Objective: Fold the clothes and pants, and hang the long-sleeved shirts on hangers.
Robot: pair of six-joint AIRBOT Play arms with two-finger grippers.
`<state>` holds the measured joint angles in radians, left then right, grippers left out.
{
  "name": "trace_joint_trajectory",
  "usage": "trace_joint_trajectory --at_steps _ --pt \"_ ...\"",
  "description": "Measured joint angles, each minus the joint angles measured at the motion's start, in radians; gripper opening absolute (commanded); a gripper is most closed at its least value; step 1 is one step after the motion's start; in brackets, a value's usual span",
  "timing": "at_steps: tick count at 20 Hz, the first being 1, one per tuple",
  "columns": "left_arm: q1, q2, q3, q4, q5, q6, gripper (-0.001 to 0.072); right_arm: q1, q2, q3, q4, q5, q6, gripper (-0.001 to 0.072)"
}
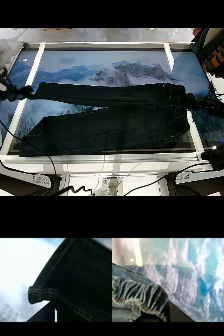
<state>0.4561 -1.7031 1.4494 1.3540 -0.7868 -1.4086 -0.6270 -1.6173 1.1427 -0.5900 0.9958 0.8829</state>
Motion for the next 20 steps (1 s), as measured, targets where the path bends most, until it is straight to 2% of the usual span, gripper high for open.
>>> trace_joint_trajectory --at_steps 4,9,10,11,12,13,18,20 --pt "0.004 -0.028 -0.041 0.009 -0.002 0.002 0.0018 0.013 0.0 0.0 -0.033 -0.08 0.045 0.0021" --pt "0.005 -0.043 -0.054 0.017 -0.04 0.002 0.0023 0.018 0.0 0.0 -0.143 -0.149 0.153 0.0021" --pt "0.003 -0.045 -0.055 0.019 -0.05 0.002 0.0095 0.018 0.0 0.0 -0.156 -0.157 0.165 0.0068" --pt "-0.002 -0.046 -0.055 0.026 -0.052 0.003 0.0347 0.018 0.0 0.0 -0.167 -0.167 0.174 0.0246" --pt "-0.006 -0.047 -0.056 0.03 -0.056 0.003 0.0601 0.017 0.0 0.001 -0.176 -0.19 0.181 0.0458" --pt "-0.012 -0.047 -0.056 0.037 -0.06 0.003 0.0695 0.017 0.001 0.002 -0.181 -0.188 0.185 0.0493" --pt "-0.029 0.01 -0.056 0.029 -0.106 0.003 0.0691 0.0 0.01 0.047 -0.199 -0.086 0.208 0.0487" --pt "-0.031 0.068 -0.056 0.038 -0.137 0.003 0.0688 -0.02 0.038 0.072 -0.213 -0.016 0.232 0.0438"
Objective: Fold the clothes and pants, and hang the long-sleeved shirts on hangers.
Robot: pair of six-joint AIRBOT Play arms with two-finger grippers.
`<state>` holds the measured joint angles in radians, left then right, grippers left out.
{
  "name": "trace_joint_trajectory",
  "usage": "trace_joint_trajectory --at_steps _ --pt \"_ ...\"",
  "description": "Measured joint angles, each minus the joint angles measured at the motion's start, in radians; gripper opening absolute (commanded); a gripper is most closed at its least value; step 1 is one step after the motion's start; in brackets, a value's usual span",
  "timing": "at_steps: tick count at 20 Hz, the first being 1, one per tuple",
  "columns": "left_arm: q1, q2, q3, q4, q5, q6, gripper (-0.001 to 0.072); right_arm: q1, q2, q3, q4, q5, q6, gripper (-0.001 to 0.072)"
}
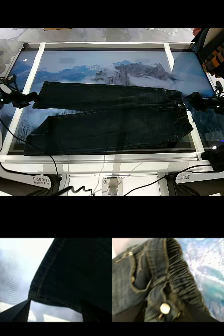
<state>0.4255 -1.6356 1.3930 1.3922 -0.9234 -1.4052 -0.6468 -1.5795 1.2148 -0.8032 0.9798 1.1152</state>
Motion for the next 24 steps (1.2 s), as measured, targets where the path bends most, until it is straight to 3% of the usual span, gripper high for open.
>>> trace_joint_trajectory --at_steps 2,4,6,7,10,14,15,16,17,24 --pt "0.0 0.067 0.0 0.054 -0.051 0.022 0.0536 -0.024 0.051 0.016 -0.027 0.077 0.019 0.0438" --pt "0.01 0.13 -0.004 0.117 -0.117 0.052 0.053 -0.053 0.118 0.024 -0.082 0.137 0.03 0.0437" --pt "0.038 0.183 -0.021 0.148 -0.179 0.074 0.053 -0.08 0.183 0.028 -0.139 0.198 0.036 0.037" --pt "0.055 0.207 -0.038 0.148 -0.203 0.084 0.0471 -0.096 0.212 0.029 -0.169 0.228 0.039 0.0371" --pt "0.105 0.276 -0.132 0.068 -0.261 0.159 0.0021 -0.14 0.266 0.031 -0.242 0.301 0.042 0.037" --pt "0.129 0.327 -0.318 -0.036 -0.344 0.317 0.0024 -0.179 0.293 0.031 -0.282 0.375 0.043 0.037" --pt "0.131 0.332 -0.362 -0.047 -0.352 0.34 0.0176 -0.183 0.296 0.031 -0.283 0.394 0.043 0.037" --pt "0.133 0.336 -0.407 -0.058 -0.353 0.359 0.0515 -0.186 0.298 0.031 -0.284 0.405 0.043 0.037" --pt "0.134 0.339 -0.443 -0.065 -0.352 0.369 0.0614 -0.188 0.3 0.031 -0.284 0.415 0.044 0.037" --pt "0.137 0.346 -0.533 -0.082 -0.307 0.326 0.058 -0.193 0.303 0.031 -0.28 0.477 0.048 0.037"
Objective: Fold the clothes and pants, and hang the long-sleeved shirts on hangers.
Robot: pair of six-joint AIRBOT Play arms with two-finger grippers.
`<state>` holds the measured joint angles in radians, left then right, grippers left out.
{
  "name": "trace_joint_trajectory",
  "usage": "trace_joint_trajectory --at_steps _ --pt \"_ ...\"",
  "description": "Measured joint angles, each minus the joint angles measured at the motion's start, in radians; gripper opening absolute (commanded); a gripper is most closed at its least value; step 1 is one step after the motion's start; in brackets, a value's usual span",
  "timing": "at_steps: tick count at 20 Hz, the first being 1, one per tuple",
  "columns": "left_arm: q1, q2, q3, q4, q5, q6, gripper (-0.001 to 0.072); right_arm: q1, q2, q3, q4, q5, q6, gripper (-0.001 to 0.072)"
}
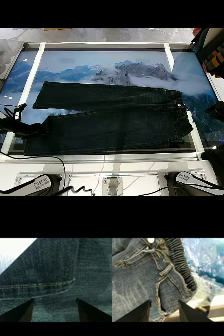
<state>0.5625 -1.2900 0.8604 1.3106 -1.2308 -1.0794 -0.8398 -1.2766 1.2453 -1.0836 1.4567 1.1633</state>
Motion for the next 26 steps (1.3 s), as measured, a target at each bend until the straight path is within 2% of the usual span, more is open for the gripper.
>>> trace_joint_trajectory --at_steps 5,6,8,10,11,12,13,20,24,25,26 --pt "0.0 -0.005 -0.009 -0.008 0.058 -0.085 0.0579 0.0 0.002 0.0 0.013 0.019 0.002 0.0369" --pt "0.0 -0.012 -0.009 -0.016 0.075 -0.105 0.056 0.0 0.002 0.0 0.016 0.023 0.003 0.0369" --pt "0.0 -0.035 -0.01 -0.037 0.104 -0.134 0.0406 0.0 0.002 0.0 0.023 0.033 0.003 0.0368" --pt "0.0 -0.065 -0.011 -0.063 0.111 -0.153 0.0139 0.0 0.002 0.0 0.028 0.036 0.004 0.0367" --pt "0.0 -0.077 -0.011 -0.075 0.117 -0.156 0.0053 0.0 0.002 0.0 0.031 0.042 0.004 0.0306" --pt "0.0 -0.085 -0.01 -0.087 0.125 -0.159 0.0047 0.0 0.002 0.0 0.033 0.045 0.005 0.0253" --pt "0.0 -0.089 -0.009 -0.098 0.129 -0.16 0.002 0.0 0.002 0.0 0.034 0.047 0.005 0.0248" --pt "0.008 -0.066 0.099 -0.209 0.18 -0.09 0.0019 0.0 0.002 0.0 0.055 0.071 0.007 0.0248" --pt "0.035 -0.064 0.144 -0.227 0.302 -0.078 0.002 0.0 0.002 0.0 0.089 0.077 0.007 0.0248" --pt "0.04 -0.068 0.148 -0.229 0.339 -0.076 0.0062 0.0 0.002 0.0 0.098 0.076 0.007 0.0248" --pt "0.045 -0.073 0.151 -0.231 0.378 -0.074 0.0215 0.0 0.002 0.0 0.111 0.074 0.007 0.0249"
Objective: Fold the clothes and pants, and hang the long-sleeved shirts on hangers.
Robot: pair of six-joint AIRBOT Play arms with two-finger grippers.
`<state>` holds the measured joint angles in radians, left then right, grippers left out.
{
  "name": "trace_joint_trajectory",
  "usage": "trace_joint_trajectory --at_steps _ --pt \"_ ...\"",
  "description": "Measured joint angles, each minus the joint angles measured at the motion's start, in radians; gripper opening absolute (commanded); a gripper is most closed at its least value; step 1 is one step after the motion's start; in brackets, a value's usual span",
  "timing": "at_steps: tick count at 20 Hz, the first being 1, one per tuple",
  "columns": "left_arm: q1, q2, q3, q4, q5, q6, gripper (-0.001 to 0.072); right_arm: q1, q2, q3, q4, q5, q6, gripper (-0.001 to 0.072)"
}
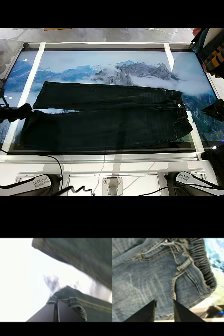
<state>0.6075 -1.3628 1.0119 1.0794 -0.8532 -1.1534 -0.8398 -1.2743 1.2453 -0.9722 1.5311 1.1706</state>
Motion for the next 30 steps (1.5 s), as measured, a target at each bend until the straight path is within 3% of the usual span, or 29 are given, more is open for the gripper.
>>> trace_joint_trajectory --at_steps 1,2,7,8,9,13,14,16,19,21,22,27,30 --pt "0.004 -0.006 0.003 -0.002 0.043 0.0 0.0493 0.0 0.0 0.0 0.01 -0.003 0.0 0.025" --pt "0.007 -0.013 0.005 -0.002 0.074 0.0 0.0667 0.0 0.0 0.0 0.02 -0.006 0.0 0.0251" --pt "0.031 -0.015 0.009 -0.004 0.139 0.001 0.0642 0.0 0.0 0.0 0.035 -0.006 -0.001 0.023" --pt "0.043 -0.006 0.009 -0.004 0.126 0.001 0.0577 0.0 0.001 0.0 0.018 0.001 -0.002 0.0156" --pt "0.059 0.007 0.009 0.0 0.105 0.001 0.0535 -0.002 0.006 -0.003 -0.008 0.011 -0.003 0.0132" --pt "0.148 0.084 0.009 0.019 0.047 0.001 0.053 -0.041 0.093 -0.084 -0.078 0.012 -0.017 0.0134" --pt "0.169 0.102 0.009 0.022 0.04 0.001 0.053 -0.062 0.125 -0.121 -0.084 0.008 -0.022 0.0182" --pt "0.208 0.131 0.009 0.026 0.034 0.002 0.0532 -0.109 0.192 -0.217 -0.088 -0.013 -0.021 0.048" --pt "0.238 0.146 0.009 0.031 0.023 0.002 0.0538 -0.149 0.259 -0.376 -0.077 -0.04 0.007 0.0513" --pt "0.245 0.148 0.009 0.033 0.015 0.002 0.0693 -0.161 0.277 -0.477 -0.076 -0.078 0.018 0.0515" --pt "0.247 0.148 0.009 0.033 0.005 0.002 0.072 -0.164 0.282 -0.525 -0.073 -0.106 0.021 0.054" --pt "0.253 0.148 0.009 0.033 -0.076 0.001 0.072 -0.172 0.253 -0.705 -0.014 -0.346 0.034 0.0559" --pt "0.254 0.148 0.009 0.034 -0.138 -0.016 0.072 -0.172 0.167 -0.74 0.096 -0.451 -0.021 0.055"
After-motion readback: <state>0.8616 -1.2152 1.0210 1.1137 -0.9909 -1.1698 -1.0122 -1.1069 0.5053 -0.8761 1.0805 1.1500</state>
